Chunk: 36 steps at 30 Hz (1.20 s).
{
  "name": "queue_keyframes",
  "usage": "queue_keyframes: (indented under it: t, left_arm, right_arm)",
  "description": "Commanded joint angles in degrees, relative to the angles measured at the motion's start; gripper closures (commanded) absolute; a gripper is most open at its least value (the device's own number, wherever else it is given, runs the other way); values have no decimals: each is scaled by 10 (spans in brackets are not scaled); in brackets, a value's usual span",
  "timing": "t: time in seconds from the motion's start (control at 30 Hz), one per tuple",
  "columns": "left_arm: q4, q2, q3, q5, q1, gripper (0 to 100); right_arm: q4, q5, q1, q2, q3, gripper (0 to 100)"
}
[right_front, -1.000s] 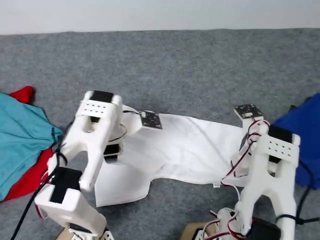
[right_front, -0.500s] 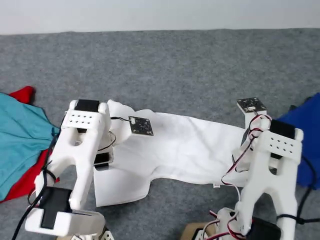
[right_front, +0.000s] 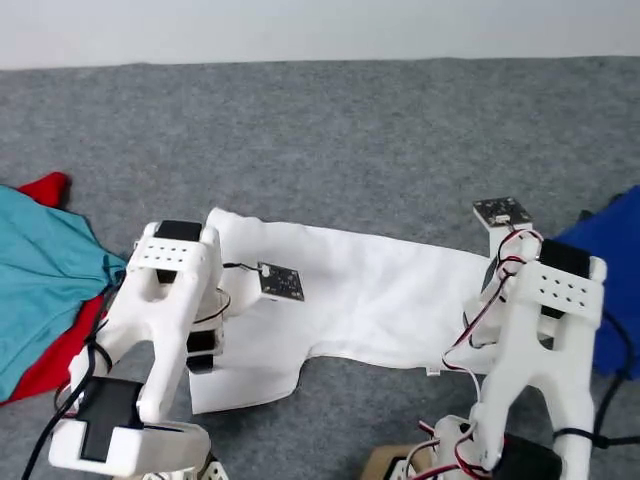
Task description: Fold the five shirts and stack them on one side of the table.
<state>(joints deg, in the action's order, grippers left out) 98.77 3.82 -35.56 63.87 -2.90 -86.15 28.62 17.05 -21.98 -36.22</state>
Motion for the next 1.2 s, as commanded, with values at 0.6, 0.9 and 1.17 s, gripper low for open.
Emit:
queue_keyframes:
  t: [0.6, 0.9, 1.17]
  left_arm:
    - [17, 25, 42, 5, 2, 870]
    - [-21, 18, 273, -61, 20, 998]
    - [-265, -10, 276, -369, 15, 997]
  right_arm:
    - [-18, -5, -3, -5, 25, 616]
    - [-2, -11, -4, -1, 26, 616]
    - [131, -143, -85, 1, 25, 878]
